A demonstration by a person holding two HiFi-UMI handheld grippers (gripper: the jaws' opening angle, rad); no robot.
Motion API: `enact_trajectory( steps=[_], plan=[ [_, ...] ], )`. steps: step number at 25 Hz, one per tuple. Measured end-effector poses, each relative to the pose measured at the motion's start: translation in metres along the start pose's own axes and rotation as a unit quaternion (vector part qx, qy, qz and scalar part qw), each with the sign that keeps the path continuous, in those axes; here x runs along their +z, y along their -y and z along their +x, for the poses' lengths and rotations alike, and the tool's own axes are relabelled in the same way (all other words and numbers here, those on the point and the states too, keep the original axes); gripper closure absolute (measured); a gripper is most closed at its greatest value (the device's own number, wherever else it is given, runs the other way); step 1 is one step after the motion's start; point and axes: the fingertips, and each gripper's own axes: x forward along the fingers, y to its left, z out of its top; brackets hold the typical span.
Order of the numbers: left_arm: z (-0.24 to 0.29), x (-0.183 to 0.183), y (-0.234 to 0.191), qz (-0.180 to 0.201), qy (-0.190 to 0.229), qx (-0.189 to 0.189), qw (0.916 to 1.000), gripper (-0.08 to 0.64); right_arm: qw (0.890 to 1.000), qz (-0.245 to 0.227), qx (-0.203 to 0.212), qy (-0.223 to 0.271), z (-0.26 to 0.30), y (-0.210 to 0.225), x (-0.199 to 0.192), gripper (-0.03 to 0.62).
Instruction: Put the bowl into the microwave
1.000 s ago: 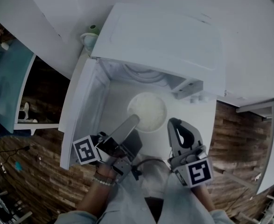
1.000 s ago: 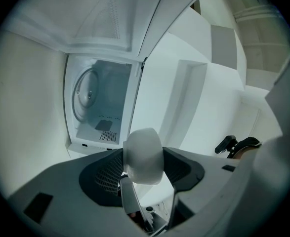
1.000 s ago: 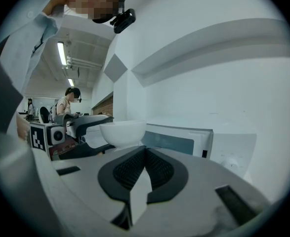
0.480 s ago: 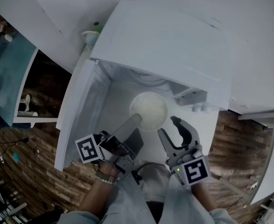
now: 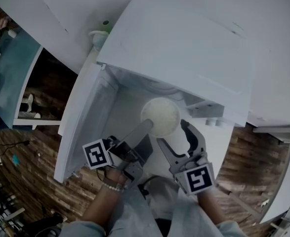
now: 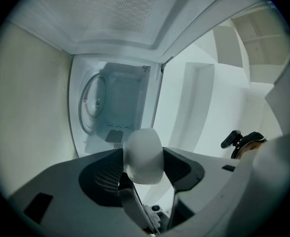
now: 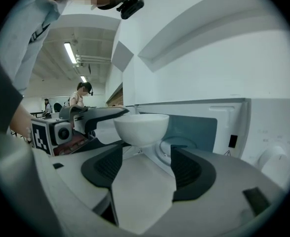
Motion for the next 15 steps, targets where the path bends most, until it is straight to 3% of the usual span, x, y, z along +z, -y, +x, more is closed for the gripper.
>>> enact_trajectory(
  steps=[15],
  plan=[
    [0.011,0.012,-0.034,0.019,0.000,0.025,0.9995,0.318,1.000,-0.004,0.003,-0.019,0.030,0.010,-0.016,0.282]
  ],
)
